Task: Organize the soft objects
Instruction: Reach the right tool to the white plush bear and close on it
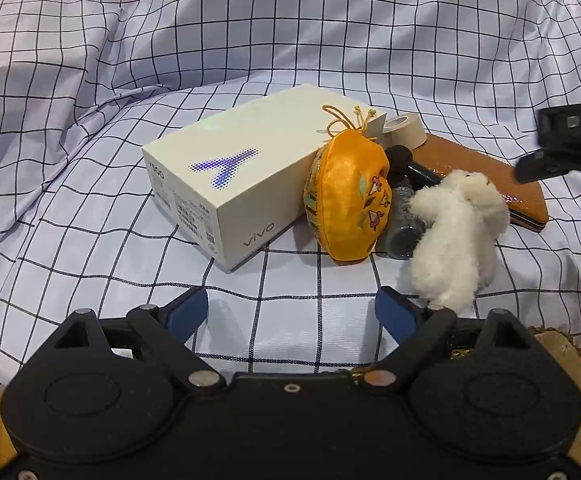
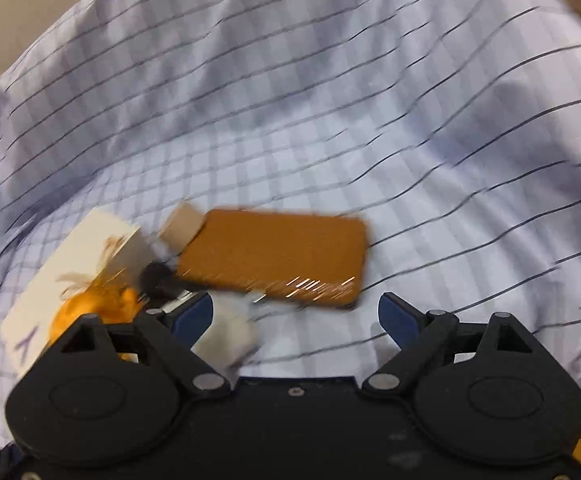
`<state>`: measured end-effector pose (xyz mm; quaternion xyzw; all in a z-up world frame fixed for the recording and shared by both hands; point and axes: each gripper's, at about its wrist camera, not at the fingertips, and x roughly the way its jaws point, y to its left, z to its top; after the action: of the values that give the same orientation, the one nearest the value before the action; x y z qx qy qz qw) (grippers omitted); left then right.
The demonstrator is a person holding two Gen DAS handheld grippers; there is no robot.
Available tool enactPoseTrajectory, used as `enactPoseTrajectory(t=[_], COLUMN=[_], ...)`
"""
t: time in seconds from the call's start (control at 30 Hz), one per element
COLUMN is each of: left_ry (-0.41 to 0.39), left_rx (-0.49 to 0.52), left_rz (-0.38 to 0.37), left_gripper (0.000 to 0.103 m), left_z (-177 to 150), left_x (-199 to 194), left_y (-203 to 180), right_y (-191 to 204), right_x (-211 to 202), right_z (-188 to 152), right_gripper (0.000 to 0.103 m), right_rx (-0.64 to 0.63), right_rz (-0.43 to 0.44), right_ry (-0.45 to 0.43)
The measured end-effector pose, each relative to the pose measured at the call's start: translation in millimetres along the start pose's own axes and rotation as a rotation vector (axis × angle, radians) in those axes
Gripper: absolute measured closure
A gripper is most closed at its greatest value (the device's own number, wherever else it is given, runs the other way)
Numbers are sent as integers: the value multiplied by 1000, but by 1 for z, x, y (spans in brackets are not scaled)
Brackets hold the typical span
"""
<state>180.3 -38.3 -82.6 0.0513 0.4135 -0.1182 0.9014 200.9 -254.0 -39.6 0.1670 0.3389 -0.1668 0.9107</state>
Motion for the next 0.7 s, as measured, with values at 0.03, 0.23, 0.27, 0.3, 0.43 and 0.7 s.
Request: enactPoseTrajectory(t=[0.03,0.23,0.27,0.3,0.43,0.7], left_ry=[2,3,3,3,3,5], left_rx=[-2,-2,-1,1,-3,2], left_rz=[1,-3,-2,-2,-2,1], left_gripper=[16,16,16,16,16,16], left_z=[0,0,0,0,0,0], left_x=[0,-1,-1,-1,-2,-2], left_y=[0,0,0,0,0,-1], right_y=[4,24,28,30,35,26], right_x=[3,12,16,19,29,30], right_z=[-2,-12,-12,-13,-13,-8], right_gripper=[13,13,13,13,19,61], right_rx=[-6,-32,-34,-36,-18,-16], right_rz=[20,73,75,80,113,164], right_ry=[24,82,92,102,137,140])
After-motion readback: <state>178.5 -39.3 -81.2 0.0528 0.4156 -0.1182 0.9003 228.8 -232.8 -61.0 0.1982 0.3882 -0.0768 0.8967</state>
